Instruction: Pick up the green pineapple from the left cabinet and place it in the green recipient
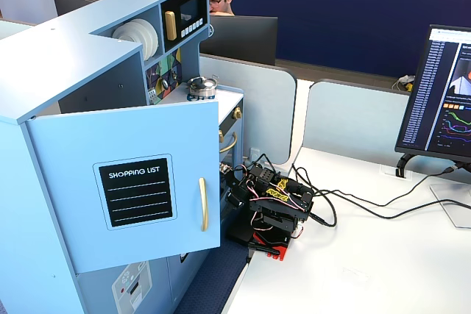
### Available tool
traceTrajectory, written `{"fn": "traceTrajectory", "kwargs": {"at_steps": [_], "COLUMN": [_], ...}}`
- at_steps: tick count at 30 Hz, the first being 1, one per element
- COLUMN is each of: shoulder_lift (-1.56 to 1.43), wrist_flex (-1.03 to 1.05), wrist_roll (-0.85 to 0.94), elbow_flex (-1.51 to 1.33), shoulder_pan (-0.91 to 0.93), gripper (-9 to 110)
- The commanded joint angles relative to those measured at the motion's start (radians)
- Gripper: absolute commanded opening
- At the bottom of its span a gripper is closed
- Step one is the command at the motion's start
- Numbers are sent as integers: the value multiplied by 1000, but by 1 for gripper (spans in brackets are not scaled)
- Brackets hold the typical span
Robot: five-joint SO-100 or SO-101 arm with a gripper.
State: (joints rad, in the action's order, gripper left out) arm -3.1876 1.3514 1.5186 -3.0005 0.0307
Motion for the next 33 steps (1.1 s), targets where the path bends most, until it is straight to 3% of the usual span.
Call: {"fn": "traceTrajectory", "kwargs": {"at_steps": [1, 13, 19, 24, 29, 33], "shoulder_lift": [8, 9, 25, 130, 230, 367], "wrist_flex": [181, 138, -420, -1026, -1206, -1255], "wrist_roll": [-6, 0, -91, 25, 141, 183], "elbow_flex": [3, 3, 61, 98, 216, 347], "shoulder_pan": [0, -51, -357, -666, -864, -922], "gripper": [0, 0, 0, 0, 0, 0]}}
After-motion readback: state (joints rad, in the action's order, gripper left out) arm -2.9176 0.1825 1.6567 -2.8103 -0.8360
